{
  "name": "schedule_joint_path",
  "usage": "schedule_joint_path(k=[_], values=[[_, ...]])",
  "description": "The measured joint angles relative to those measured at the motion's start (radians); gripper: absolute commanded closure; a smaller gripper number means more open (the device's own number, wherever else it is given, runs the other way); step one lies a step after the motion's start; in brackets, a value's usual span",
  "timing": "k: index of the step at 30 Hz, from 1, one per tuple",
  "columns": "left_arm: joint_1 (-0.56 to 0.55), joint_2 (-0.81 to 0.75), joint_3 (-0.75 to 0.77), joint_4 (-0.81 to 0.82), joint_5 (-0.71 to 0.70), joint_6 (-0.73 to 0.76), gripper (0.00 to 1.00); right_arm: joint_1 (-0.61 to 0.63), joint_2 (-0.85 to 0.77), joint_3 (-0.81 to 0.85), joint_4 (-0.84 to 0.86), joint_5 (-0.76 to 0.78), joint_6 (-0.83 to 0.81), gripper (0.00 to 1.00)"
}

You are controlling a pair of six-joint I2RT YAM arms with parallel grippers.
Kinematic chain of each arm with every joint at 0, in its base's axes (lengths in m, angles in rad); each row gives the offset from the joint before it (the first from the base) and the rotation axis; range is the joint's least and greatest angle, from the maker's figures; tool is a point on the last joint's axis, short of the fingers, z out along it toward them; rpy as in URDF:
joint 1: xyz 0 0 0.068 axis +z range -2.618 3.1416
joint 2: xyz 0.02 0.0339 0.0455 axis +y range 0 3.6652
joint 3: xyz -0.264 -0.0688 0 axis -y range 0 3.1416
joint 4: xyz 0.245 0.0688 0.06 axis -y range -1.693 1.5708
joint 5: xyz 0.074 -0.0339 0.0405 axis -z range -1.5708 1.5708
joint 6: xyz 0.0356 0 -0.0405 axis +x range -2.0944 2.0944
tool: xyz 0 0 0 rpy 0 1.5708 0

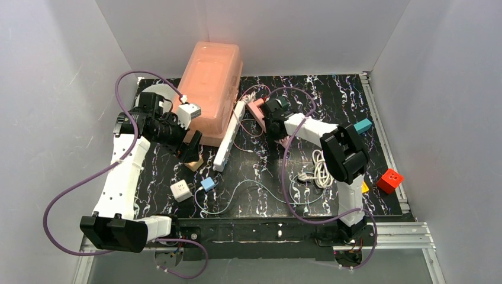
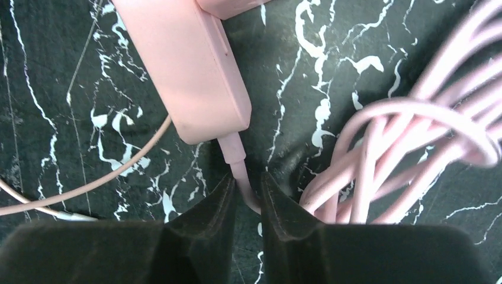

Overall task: Pull the plug off the socket
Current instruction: Remove the plug from the socket.

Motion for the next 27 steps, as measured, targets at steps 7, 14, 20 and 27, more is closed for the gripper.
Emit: schedule_joint_path(k=[7,14,20,27], values=[[0.000,0.006,0.050,-0.021,0.007,0.000,0.02,0.000,-0.113,-0.161,0.082,0.006,0.021,0.99],[-0.006,0.010,0.087,-0.028,0.017,-0.003,0.02,0.007,-0.311,-0.400,0.101,0.007,0.093,0.99],[-0.064,0.031,0.099,-0.026,0.014,-0.023,0.02,0.051,-0.492,-0.583,0.084,0.011,0.153,0.78],[-0.201,0.079,0.135,0.019,-0.006,-0.085,0.02,0.067,-0.578,-0.613,0.001,0.014,0.195,0.37]])
